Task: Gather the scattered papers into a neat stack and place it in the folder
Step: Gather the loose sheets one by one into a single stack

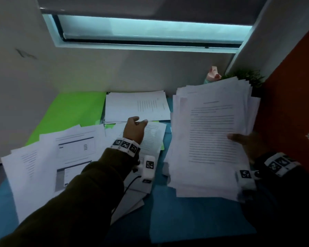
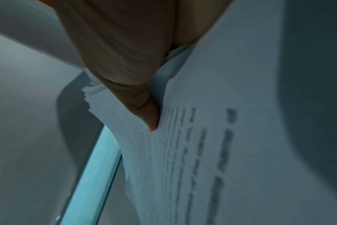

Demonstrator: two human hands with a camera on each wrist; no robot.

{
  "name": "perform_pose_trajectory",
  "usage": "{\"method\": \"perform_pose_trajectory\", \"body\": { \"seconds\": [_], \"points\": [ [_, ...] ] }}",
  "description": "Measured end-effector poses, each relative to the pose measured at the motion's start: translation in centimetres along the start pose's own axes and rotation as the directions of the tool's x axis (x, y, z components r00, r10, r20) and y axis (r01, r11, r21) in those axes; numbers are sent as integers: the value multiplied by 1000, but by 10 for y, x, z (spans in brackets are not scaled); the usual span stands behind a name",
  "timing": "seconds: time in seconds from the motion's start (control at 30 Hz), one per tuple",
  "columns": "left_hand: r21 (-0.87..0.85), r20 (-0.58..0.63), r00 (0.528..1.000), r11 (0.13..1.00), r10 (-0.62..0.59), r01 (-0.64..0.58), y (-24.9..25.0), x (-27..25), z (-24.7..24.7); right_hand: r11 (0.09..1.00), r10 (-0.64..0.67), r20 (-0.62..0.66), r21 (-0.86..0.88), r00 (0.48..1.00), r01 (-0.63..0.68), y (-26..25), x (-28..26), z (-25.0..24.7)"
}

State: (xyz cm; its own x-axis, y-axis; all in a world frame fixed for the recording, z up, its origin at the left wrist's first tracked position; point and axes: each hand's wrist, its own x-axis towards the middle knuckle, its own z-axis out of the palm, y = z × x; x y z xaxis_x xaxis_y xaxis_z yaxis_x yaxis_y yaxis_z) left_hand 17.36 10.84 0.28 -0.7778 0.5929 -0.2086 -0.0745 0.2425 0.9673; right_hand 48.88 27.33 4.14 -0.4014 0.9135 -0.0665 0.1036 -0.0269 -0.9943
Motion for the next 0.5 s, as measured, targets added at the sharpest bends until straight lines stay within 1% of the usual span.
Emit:
{"method": "perform_pose_trajectory", "body": {
  "seconds": [0.07,0.1,0.2,0.27,0.33,0.37,0.4,0.43,0.5],
  "points": [
    [-67,-56,998,997,-36,32,-6,2,-24,999,-24,66,22,998,23,-10,4,10],
    [-93,-66,997,995,-50,43,-8,1,-35,1000,-12,106,21,994,10,-13,5,18],
    [-86,-77,996,996,-37,30,-16,-7,-62,1000,17,209,15,978,-21,-14,8,52],
    [49,-107,994,998,31,-26,-16,-16,-84,998,43,279,21,959,-51,-9,7,82],
    [251,-170,979,966,110,-65,-15,-25,-110,993,92,326,40,941,-111,2,4,113],
    [331,-214,967,942,137,-60,-15,-28,-123,991,112,351,33,930,-132,7,1,128],
    [390,-274,951,920,143,-26,-16,-30,-137,989,133,374,16,918,-150,11,-2,143],
    [432,-345,930,901,130,35,-16,-33,-150,986,151,394,4,907,-166,13,-6,156],
    [486,-478,875,853,77,191,-19,-35,-178,984,168,411,-14,896,-178,19,-9,178]
  ]
}}
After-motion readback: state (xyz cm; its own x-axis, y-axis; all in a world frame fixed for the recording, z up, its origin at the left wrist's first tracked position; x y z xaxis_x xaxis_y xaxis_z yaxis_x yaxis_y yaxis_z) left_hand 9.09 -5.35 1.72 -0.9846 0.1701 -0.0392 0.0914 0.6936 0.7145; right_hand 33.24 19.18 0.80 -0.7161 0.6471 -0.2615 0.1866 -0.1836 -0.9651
